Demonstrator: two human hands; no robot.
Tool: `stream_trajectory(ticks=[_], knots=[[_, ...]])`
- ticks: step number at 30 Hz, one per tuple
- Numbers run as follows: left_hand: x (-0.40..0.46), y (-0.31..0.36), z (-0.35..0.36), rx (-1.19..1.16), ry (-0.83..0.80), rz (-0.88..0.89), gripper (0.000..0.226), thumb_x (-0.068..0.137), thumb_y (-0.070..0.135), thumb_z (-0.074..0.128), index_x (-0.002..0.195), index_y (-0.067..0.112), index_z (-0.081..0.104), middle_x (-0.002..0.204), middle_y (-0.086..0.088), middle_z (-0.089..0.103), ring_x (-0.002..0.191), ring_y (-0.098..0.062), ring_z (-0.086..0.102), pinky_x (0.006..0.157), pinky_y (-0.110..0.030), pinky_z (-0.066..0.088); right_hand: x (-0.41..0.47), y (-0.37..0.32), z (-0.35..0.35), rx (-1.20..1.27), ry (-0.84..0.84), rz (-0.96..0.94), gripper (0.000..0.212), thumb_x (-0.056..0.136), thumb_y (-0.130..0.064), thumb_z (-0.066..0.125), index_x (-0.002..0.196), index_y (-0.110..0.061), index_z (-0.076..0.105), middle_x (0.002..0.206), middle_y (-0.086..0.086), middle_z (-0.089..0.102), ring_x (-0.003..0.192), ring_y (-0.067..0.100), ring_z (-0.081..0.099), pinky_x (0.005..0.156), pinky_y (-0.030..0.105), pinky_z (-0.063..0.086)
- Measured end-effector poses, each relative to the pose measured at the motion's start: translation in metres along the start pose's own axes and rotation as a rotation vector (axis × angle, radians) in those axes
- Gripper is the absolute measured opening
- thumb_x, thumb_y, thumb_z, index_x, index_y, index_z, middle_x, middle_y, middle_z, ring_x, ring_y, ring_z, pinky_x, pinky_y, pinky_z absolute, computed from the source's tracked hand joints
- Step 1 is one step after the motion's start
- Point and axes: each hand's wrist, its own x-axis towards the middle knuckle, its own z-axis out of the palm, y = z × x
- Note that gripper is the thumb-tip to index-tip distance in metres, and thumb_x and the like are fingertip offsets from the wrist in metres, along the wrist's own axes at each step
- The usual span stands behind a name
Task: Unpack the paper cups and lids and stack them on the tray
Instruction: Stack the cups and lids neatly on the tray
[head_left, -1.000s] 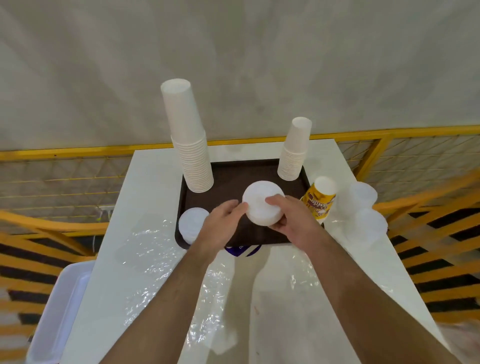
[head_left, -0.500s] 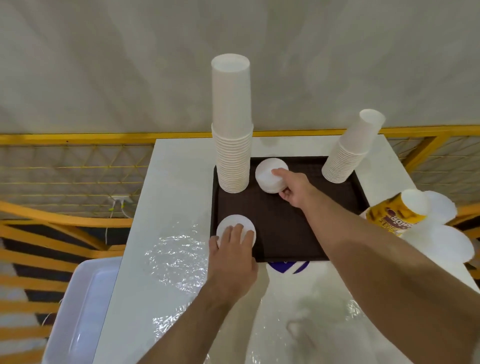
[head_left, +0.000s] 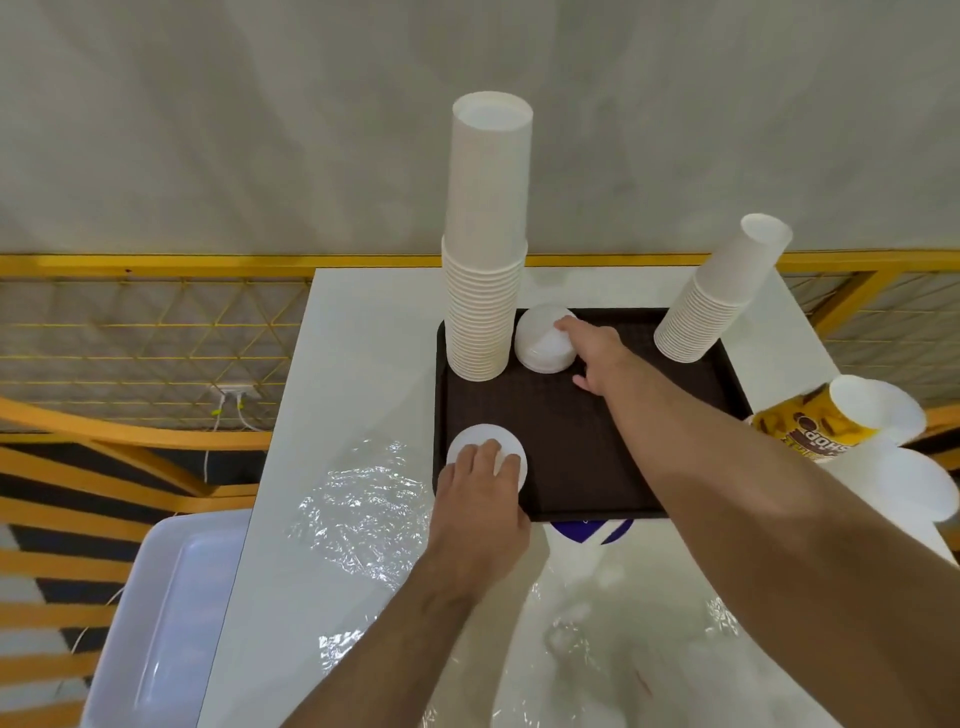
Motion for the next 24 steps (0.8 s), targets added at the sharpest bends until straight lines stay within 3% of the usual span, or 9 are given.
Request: stream_trajectory(ticks=[3,5,8,11,14,16,18,21,24], knots=[[0.001,0.006,-0.013,-0.006,-0.081,-0.052,0.051,0.092,0.026,0.053,0.142,0.015,0.046,0.154,-0.009,0.033,0.141,-0.031,0.031,0.111,-0.041,0.032,-0.022,0.004,-0.013,-0.035,0.048,-0.117,0.070,0.086,-0.044,0.067,0.147,-0.018,0.044,0.147,0.006,0.043,0.127,0.028,0.047,0.104,0.047,0.046],[0.001,0.008,-0.019,-0.033,-0.097,-0.079,0.055,0.097,0.030,0.049,0.149,0.019,0.036,0.159,-0.006,0.023,0.145,-0.027,0.020,0.116,-0.036,0.023,-0.051,0.010,-0.027,-0.025,0.015,-0.220,0.047,0.093,-0.032,0.065,0.137,-0.018,0.056,0.134,0.001,0.053,0.121,0.022,0.050,0.105,0.044,0.046],[-0.005,0.017,-0.031,-0.205,-0.035,-0.076,0.050,0.097,0.027,0.052,0.146,0.020,0.044,0.155,-0.003,0.032,0.141,-0.023,0.030,0.114,-0.035,0.028,-0.099,0.029,-0.056,-0.067,-0.069,-0.317,0.023,0.096,-0.018,0.062,0.118,-0.021,0.068,0.115,-0.004,0.063,0.108,0.015,0.056,0.089,0.031,0.050],[-0.012,0.039,-0.039,-0.513,-0.026,-0.114,0.036,0.096,0.018,0.057,0.132,0.019,0.059,0.136,0.000,0.055,0.122,-0.018,0.051,0.102,-0.028,0.041,-0.144,0.050,-0.093,-0.134,-0.174,-0.378,0.016,0.096,-0.014,0.063,0.103,-0.025,0.072,0.098,-0.001,0.071,0.087,0.010,0.065,0.071,0.025,0.051],[-0.019,0.073,-0.043,-0.872,-0.139,-0.224,0.020,0.094,0.013,0.060,0.106,0.026,0.070,0.107,0.007,0.071,0.098,-0.011,0.064,0.084,-0.019,0.049,-0.176,0.068,-0.136,-0.154,-0.237,-0.393,0.014,0.094,-0.012,0.065,0.095,-0.023,0.073,0.085,-0.002,0.072,0.075,0.010,0.065,0.068,0.025,0.051],[-0.022,0.101,-0.045,-1.064,-0.221,-0.285,0.019,0.093,0.012,0.061,0.095,0.026,0.074,0.093,0.006,0.073,0.089,-0.011,0.066,0.084,-0.025,0.053,-0.188,0.079,-0.169,-0.138,-0.273,-0.372,0.013,0.094,-0.008,0.064,0.092,-0.018,0.073,0.080,0.000,0.070,0.070,0.013,0.062,0.062,0.024,0.047],[-0.024,0.134,-0.043,-1.184,-0.320,-0.299,0.018,0.093,0.010,0.061,0.095,0.021,0.075,0.093,-0.001,0.074,0.087,-0.014,0.068,0.087,-0.029,0.055,-0.192,0.088,-0.208,-0.105,-0.296,-0.352,0.013,0.094,-0.006,0.064,0.089,-0.015,0.072,0.075,0.003,0.066,0.066,0.014,0.057,0.059,0.025,0.042],[-0.021,0.186,-0.034,-1.291,-0.440,-0.261,0.015,0.093,0.007,0.060,0.099,0.010,0.074,0.090,-0.004,0.073,0.084,-0.016,0.067,0.083,-0.027,0.053,-0.185,0.101,-0.267,0.007,-0.194,-0.324,0.008,0.093,-0.010,0.066,0.087,-0.012,0.070,0.071,0.005,0.055,0.065,0.016,0.049,0.059,0.027,0.038],[-0.010,0.238,-0.019,-1.299,-0.524,-0.263,0.013,0.093,0.007,0.060,0.093,0.010,0.073,0.089,-0.006,0.068,0.083,-0.017,0.063,0.079,-0.027,0.049,-0.155,0.112,-0.315,0.131,0.126,-0.269,0.003,0.093,-0.018,0.067,0.091,-0.015,0.067,0.077,-0.001,0.056,0.075,0.017,0.049,0.065,0.029,0.040]])
